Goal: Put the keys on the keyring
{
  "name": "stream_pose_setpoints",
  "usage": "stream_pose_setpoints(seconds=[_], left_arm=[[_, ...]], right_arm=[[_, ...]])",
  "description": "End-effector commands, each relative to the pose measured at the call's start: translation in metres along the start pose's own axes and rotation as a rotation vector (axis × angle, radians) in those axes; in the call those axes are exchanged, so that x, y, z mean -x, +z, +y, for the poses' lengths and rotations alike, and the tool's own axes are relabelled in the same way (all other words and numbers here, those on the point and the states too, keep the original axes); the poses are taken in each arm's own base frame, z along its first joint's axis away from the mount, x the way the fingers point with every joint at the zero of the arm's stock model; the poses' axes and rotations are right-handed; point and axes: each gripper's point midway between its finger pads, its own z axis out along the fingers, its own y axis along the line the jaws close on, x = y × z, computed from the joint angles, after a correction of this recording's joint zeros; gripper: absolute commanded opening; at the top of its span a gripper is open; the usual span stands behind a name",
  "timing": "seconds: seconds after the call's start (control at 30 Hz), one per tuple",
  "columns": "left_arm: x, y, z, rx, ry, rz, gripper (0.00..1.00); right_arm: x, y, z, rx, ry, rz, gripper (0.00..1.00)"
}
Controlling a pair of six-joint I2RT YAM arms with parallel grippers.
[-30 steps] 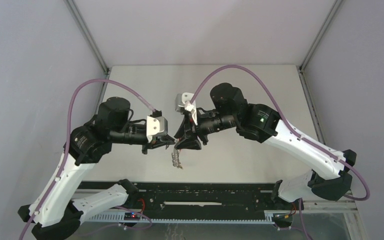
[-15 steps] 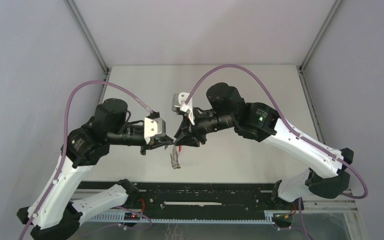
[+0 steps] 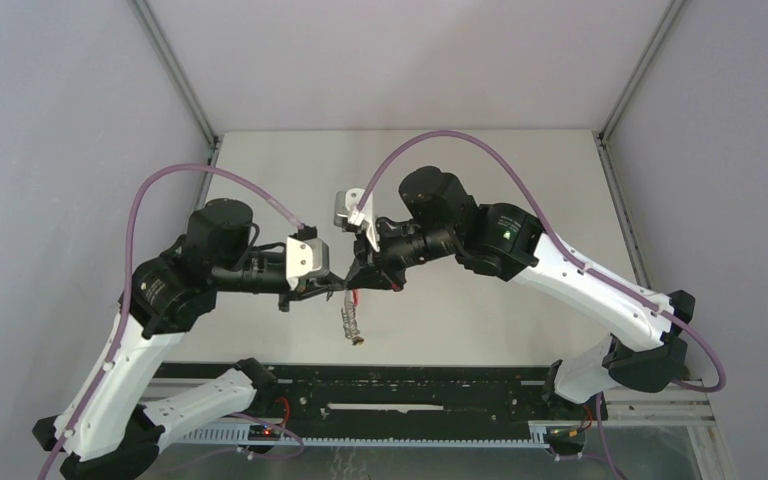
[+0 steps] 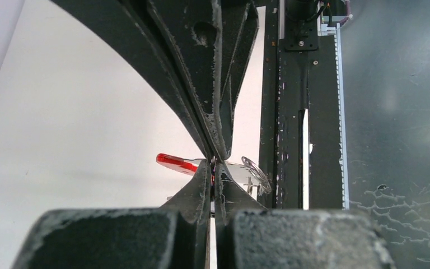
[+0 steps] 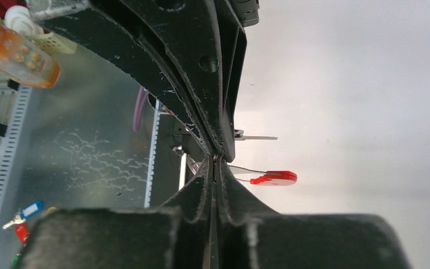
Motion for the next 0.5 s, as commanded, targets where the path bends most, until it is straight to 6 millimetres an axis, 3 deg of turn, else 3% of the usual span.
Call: stream_pose_setpoints(seconds=[0.0,0.1,0.17,0.27,0.47], left_arm=[[0.01,-0.003,-0.001,0.0,0.043,-0.039,0.0],[0.01,-0.004,-0.002,-0.001,0.044,-0.04,0.03],[0.01,-0.005,-0.003,-0.003,0.059,-0.041,0.26],[0.013,-0.011,-0.002,0.014,0.092,-0.044,0.43],[0.017,-0.017,-0.001,0.041,0.117,-0.051,0.42]], right_arm=[[0.019,-0.005,0.001,-0.005,-0.027,-0.043,0.01],[0.024,-0.008,-0.003,-0.023,-0.024,-0.063,0.0],[0.029,-0.012,-0.009,-0.045,-0.012,-0.099,0.0],[0.042,-0.023,-0.012,-0.043,0.002,-0.193,0.0],[0.056,-0.039,-0.002,0.003,0.011,-0.361,0.0]])
